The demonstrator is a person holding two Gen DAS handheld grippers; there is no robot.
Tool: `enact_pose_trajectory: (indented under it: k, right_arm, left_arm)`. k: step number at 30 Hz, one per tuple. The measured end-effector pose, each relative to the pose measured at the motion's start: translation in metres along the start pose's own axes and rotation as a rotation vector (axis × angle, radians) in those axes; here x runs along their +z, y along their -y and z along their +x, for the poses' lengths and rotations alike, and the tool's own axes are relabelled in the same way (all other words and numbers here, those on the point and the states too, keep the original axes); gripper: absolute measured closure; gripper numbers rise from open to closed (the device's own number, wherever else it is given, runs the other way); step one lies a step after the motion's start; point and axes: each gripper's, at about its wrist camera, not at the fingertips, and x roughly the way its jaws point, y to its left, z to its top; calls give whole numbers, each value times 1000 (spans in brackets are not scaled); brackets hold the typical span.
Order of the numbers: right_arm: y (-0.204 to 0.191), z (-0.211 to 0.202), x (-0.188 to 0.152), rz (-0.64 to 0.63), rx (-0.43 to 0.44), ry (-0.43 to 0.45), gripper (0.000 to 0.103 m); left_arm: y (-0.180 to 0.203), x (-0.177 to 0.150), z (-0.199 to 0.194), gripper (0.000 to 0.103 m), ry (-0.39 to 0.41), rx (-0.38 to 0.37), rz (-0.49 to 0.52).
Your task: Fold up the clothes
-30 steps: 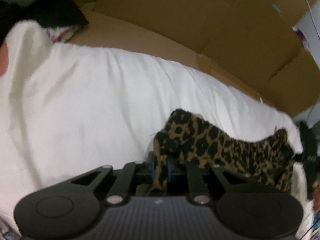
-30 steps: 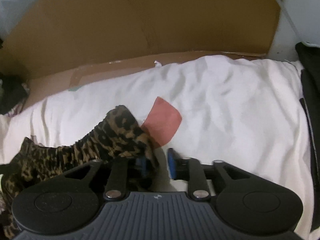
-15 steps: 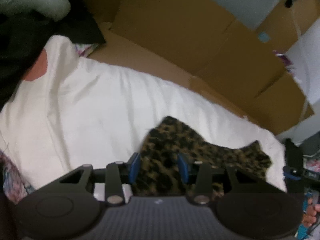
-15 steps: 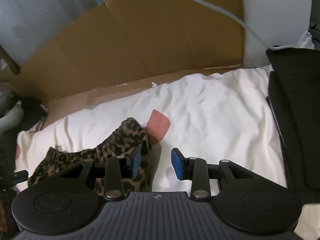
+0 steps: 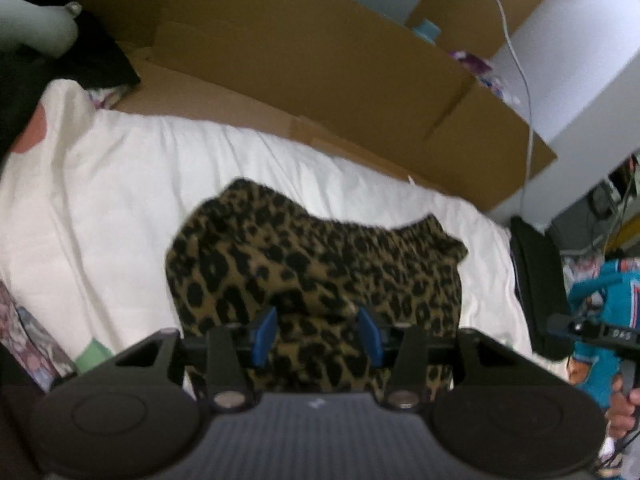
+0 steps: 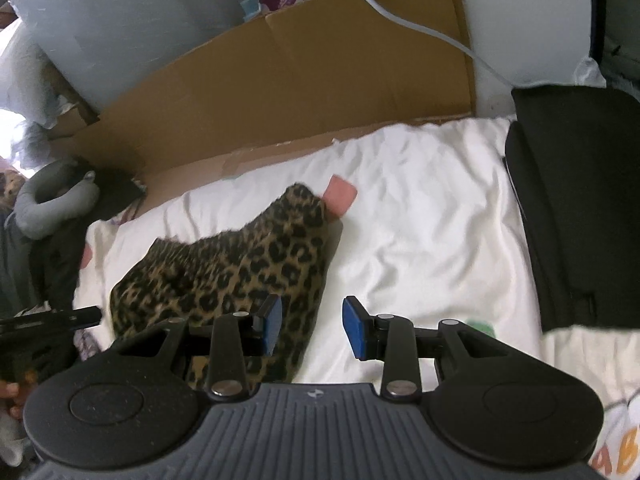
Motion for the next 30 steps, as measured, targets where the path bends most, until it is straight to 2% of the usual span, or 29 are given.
enact_pose_trajectory:
  k: [6,10,15,17,18,19,20,25,30]
  right_arm:
    - [2,-18,-40,-24,32,-28,62]
    - [9,-20,-65,-15,42,-56,62]
    - [16,-23,-85,12,55,-78,62]
    - [18,-26,-90,21,56,-78,62]
    - [19,-27,-92,29,58,-79,62]
    - [21,-28,-94,36,59,-79,62]
    - [22,-29,-96,43,60,-79,62]
    - [26,-31,-102,44,63,-89,62]
    - [29,-31,-106,44,64,-100,62]
  left_arm:
    - [5,-16,11,54,-51,-28,35]
    - [7,-24,21,44,-72,-13,64]
    - [7,-31,27,45,-96,-33,64]
    - [7,-33,27,50,-94,-39,64]
    - [6,-34,27,64,-91,-44,60]
    - [5,-35,28,83,-96,-58,48]
    - [4,-36,29,90,-104,-77,33]
    - [17,-37,20,94,-92,-89,95]
    - [45,-36,12,95,-96,-140,136]
